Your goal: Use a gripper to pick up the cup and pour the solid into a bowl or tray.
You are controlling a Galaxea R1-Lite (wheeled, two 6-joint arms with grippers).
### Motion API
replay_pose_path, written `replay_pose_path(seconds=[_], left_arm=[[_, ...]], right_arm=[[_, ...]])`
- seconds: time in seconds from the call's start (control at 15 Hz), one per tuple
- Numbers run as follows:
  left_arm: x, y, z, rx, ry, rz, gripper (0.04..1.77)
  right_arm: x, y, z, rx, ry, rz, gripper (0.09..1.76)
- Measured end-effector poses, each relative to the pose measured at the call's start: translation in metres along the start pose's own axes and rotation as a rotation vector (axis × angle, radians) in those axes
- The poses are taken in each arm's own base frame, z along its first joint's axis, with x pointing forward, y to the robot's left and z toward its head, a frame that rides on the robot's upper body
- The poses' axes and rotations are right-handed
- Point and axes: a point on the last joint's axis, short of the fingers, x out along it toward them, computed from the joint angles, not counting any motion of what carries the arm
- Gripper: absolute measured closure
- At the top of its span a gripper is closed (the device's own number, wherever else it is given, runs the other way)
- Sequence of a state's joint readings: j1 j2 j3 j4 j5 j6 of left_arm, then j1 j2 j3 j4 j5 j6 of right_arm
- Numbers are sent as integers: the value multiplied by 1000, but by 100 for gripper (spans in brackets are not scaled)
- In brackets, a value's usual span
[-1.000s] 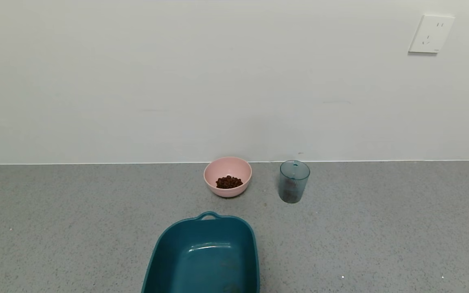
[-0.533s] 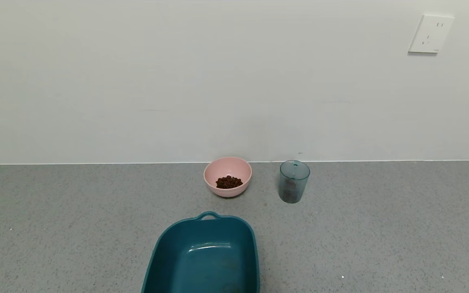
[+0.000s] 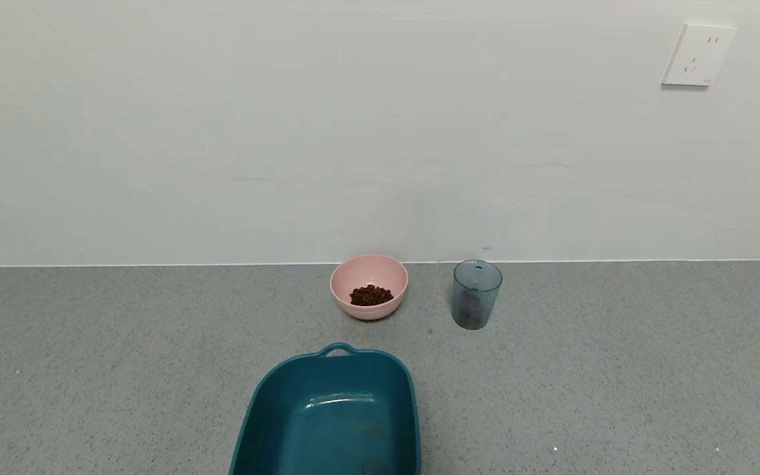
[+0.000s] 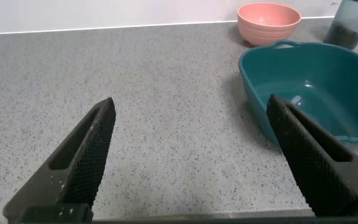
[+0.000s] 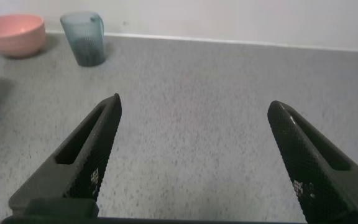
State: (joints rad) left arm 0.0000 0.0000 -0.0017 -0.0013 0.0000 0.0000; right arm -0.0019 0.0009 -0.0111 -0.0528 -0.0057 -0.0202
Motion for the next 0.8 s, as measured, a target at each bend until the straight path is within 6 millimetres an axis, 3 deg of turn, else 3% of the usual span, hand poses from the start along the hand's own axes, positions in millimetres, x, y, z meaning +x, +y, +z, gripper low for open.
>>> replay_pose_path(seconds=[0.2,0.8], left_arm=[[0,0,0,0,0,0,6],[0,0,0,0,0,0,6]], right_arm=[[0,0,-8,9,62,0,14],[0,0,-9,16,64,-1,14]])
